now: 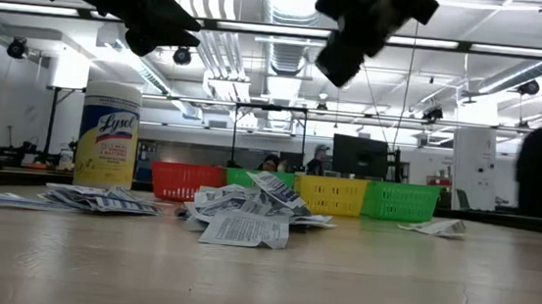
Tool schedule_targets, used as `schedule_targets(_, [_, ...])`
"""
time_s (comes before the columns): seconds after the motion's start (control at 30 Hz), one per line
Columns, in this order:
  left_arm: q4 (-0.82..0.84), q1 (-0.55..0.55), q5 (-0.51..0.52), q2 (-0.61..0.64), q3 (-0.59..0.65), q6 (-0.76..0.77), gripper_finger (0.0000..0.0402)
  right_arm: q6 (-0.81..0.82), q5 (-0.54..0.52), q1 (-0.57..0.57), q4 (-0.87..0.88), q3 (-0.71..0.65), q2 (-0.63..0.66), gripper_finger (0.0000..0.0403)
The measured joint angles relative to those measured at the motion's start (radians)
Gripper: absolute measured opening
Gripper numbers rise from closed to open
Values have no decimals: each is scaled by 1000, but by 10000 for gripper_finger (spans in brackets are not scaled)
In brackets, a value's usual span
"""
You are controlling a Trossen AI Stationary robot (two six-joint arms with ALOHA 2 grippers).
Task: Pick & Place First Aid Supplies
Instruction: Put the green bandage into the left green bin
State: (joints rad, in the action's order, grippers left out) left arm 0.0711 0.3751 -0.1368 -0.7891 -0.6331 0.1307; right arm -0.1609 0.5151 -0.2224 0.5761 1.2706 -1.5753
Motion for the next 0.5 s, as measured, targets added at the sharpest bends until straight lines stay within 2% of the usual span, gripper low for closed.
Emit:
schedule_targets(0.27, [0,0,0,0,0,0,175,17,313,-102,-164,44,0,8])
schedule_targets(0.37, [0,0,0,0,0,-5,175,69,455,-140,-252,45,0,8])
schedule_targets(0.5, [0,0,0,0,0,-5,175,150,568,-180,-345,43,0,8])
